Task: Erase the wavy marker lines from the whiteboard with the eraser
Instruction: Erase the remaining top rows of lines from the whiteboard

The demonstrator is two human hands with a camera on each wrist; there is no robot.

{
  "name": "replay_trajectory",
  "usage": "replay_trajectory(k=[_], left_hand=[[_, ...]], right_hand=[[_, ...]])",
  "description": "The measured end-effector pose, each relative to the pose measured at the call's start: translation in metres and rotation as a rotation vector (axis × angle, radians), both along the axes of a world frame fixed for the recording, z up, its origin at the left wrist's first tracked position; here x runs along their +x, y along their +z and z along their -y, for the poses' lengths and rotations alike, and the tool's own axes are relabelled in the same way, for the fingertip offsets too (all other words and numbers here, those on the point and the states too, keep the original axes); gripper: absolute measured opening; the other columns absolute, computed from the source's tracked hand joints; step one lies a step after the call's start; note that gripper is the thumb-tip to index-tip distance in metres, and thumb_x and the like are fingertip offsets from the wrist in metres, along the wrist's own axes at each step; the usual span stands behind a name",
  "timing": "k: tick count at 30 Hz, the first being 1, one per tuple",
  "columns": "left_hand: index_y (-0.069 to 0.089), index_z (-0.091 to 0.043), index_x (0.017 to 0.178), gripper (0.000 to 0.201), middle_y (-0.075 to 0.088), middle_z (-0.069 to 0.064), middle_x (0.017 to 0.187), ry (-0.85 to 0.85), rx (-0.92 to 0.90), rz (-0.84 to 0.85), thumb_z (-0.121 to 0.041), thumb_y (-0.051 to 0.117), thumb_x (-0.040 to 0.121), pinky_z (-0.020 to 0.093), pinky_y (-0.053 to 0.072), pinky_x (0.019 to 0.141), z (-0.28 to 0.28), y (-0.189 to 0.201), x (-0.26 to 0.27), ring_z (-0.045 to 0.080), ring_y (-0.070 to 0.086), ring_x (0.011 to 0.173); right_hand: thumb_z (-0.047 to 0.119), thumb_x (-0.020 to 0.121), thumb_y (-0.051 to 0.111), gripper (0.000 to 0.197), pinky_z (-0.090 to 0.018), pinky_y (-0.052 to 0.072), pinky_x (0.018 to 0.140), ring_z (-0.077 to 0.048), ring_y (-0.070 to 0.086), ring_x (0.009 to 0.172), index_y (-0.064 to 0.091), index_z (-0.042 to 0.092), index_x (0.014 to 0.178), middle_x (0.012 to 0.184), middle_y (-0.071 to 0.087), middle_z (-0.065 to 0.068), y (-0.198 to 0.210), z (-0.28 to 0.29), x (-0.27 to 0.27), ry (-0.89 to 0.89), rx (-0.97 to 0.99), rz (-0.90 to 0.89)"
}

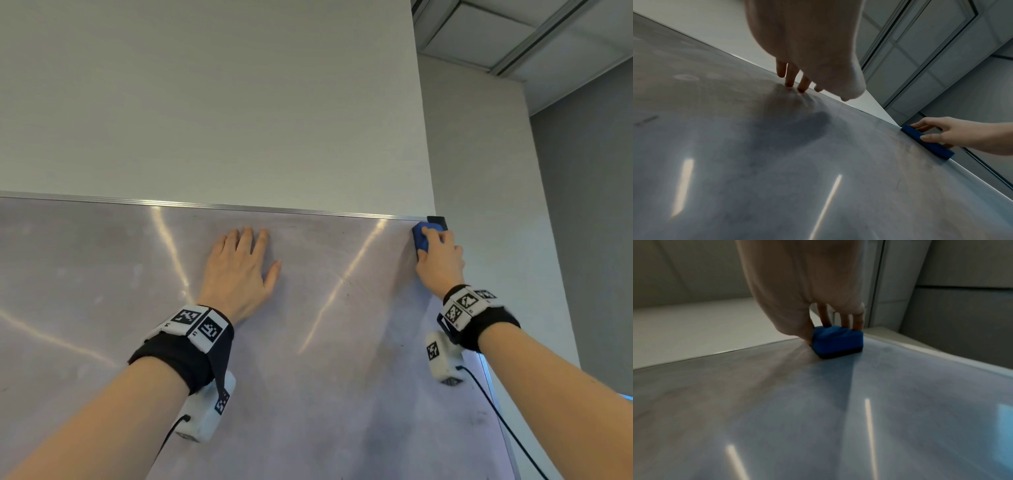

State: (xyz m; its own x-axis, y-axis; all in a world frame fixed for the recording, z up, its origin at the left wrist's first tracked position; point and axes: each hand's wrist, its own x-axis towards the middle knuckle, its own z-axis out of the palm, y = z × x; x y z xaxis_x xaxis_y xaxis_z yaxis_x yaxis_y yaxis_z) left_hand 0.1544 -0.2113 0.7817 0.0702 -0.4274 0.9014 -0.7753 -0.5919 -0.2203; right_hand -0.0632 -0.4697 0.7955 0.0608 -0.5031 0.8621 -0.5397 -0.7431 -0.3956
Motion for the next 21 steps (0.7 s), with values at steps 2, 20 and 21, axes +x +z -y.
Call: replay_trajectory(k=[2, 20, 21], left_hand=[[0.048, -0.003, 0.135, 0.072, 0.056, 0.021, 0.123, 0.001, 0.002, -0.003, -0.051, 0.019, 0.09, 0.046, 0.04, 0.094, 0.001, -0.001, 0.001, 0.039, 0.052, 0.108], [0.048, -0.002, 0.137, 0.073, 0.055, 0.022, 0.128, 0.005, -0.003, 0.026, -0.05, 0.018, 0.091, 0.047, 0.041, 0.096, 0.001, -0.003, 0.005, 0.04, 0.051, 0.112], [0.048, -0.002, 0.137, 0.073, 0.055, 0.022, 0.127, 0.003, -0.007, 0.026, -0.05, 0.019, 0.09, 0.047, 0.041, 0.096, 0.001, -0.002, 0.005, 0.04, 0.052, 0.111]], right_hand=[[0.013, 0.094, 0.046, 0.047, -0.051, 0.037, 0.093, -0.041, 0.04, 0.112, 0.037, 0.015, 0.14, 0.139, 0.033, -0.015, -0.017, -0.005, 0.006, 0.021, -0.085, -0.029], [0.013, 0.094, 0.046, 0.048, -0.053, 0.036, 0.095, -0.044, 0.039, 0.117, 0.036, 0.015, 0.141, 0.143, 0.033, -0.016, 0.001, 0.013, 0.007, -0.02, -0.107, 0.01], [0.013, 0.094, 0.046, 0.048, -0.053, 0.036, 0.094, -0.045, 0.039, 0.115, 0.036, 0.014, 0.14, 0.142, 0.033, -0.018, 0.004, 0.017, 0.001, -0.026, -0.059, 0.032]])
